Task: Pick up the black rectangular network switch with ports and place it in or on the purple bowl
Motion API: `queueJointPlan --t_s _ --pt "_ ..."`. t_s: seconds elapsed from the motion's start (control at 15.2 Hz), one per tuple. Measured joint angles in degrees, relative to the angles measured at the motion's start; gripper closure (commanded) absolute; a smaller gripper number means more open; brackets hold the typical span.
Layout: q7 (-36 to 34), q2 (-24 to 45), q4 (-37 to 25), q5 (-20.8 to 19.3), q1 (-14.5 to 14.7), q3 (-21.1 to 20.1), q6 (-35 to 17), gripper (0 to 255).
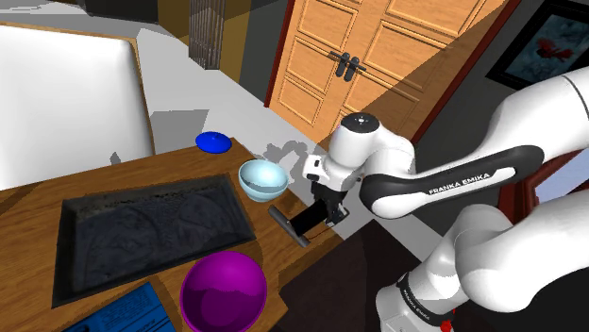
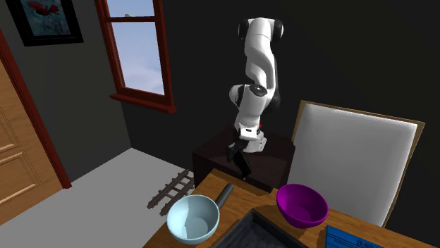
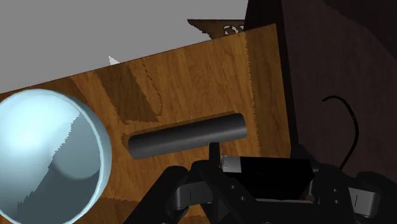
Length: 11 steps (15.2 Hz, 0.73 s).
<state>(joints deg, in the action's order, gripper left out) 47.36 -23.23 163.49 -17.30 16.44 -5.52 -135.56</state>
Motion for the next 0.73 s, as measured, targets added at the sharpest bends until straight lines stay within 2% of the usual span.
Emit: queueJointPlan --t_s 0.26,0.73 --pt "-5.2 3.7 -4.4 2.8 3.5 -4.2 1.9 255" --pt "-14.9 13.1 -14.6 4.9 7.8 -11.1 5.0 255"
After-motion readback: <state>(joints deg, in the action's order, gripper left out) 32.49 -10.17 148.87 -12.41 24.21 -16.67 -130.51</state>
